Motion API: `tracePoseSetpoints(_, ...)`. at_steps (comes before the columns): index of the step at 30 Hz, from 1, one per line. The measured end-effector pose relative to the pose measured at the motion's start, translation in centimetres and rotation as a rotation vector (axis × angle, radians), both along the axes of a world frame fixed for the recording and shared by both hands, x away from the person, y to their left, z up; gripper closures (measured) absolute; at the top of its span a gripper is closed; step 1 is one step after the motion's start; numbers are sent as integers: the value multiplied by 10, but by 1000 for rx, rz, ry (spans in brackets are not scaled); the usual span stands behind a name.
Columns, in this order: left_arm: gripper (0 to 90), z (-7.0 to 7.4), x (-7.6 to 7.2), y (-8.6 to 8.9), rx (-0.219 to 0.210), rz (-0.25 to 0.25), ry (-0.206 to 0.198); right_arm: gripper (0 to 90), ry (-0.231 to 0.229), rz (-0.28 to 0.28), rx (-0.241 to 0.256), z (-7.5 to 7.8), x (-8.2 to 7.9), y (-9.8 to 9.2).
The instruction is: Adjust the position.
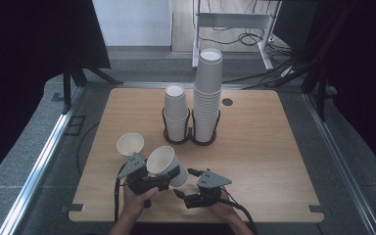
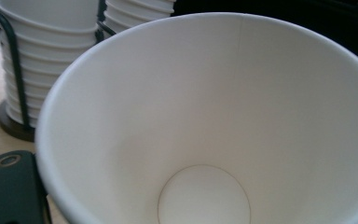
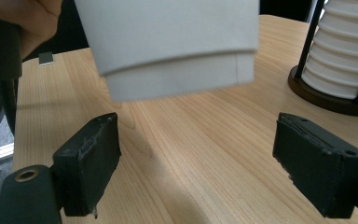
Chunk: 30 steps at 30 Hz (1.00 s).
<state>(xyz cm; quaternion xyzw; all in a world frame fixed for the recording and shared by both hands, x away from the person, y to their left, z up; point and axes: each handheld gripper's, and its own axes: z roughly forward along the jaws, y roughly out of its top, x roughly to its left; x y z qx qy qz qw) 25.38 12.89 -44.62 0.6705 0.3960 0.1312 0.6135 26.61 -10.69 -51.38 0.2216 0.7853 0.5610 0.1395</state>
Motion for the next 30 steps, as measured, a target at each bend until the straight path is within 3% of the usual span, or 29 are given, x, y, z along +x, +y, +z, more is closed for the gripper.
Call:
tracePoseSetpoints(10, 129, 4, 0, 8, 65, 72, -35, 163, -11, -21, 10, 1, 1, -2)
tracePoseSetpoints(30, 128, 2, 1, 8, 121, 96, -29, 172, 1, -38, 1, 0, 1, -2)
